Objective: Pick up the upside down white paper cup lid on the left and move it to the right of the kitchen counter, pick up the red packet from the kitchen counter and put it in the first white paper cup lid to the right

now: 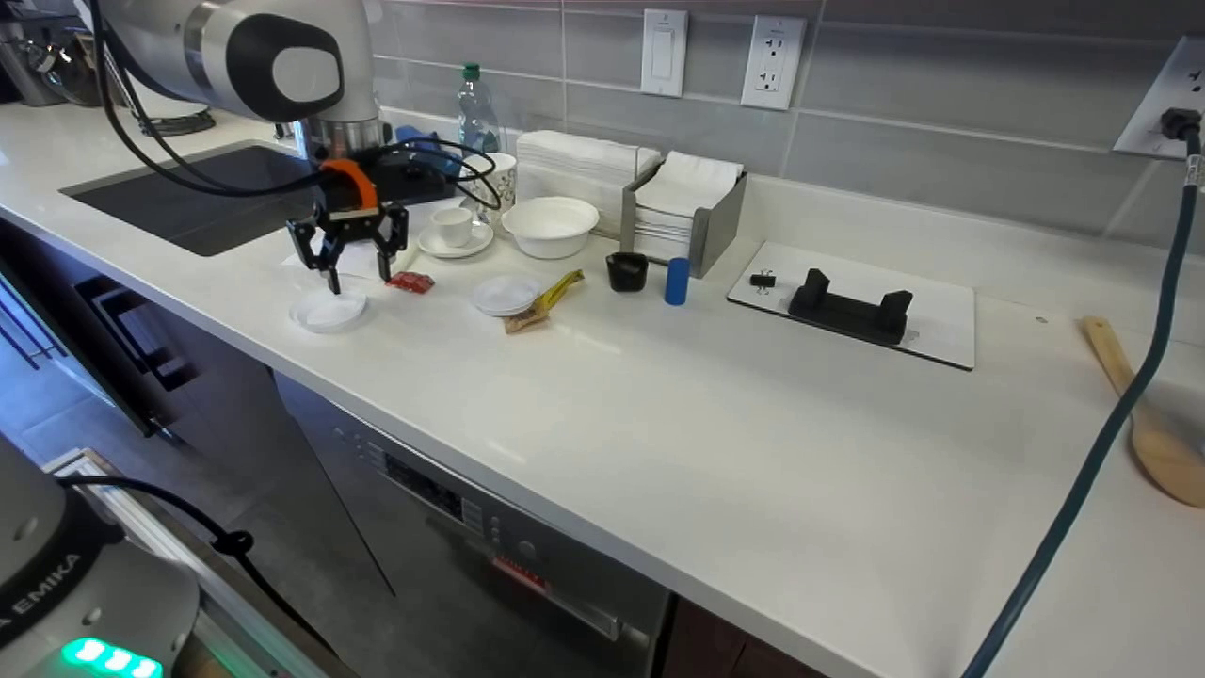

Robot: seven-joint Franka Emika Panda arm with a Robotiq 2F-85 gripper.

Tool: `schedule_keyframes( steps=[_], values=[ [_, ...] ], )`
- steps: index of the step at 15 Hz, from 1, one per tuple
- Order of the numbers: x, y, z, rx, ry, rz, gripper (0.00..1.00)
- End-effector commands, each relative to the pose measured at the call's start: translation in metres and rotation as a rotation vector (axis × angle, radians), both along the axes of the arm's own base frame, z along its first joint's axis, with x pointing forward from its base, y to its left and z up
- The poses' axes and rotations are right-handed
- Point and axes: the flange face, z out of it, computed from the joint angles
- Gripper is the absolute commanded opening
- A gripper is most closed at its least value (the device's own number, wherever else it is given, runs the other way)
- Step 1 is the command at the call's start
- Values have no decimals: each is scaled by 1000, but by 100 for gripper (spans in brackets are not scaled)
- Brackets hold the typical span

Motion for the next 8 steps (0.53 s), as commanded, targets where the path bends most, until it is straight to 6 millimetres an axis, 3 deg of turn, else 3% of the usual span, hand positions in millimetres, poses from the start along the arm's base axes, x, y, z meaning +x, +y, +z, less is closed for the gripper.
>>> schedule_keyframes(
  steps=[1, 7, 8],
  values=[
    [3, 0, -3, 18, 17, 15, 44],
    [-1, -1, -12, 13, 66, 15, 2],
    [-2, -1, -12, 9, 73, 13, 0]
  ],
)
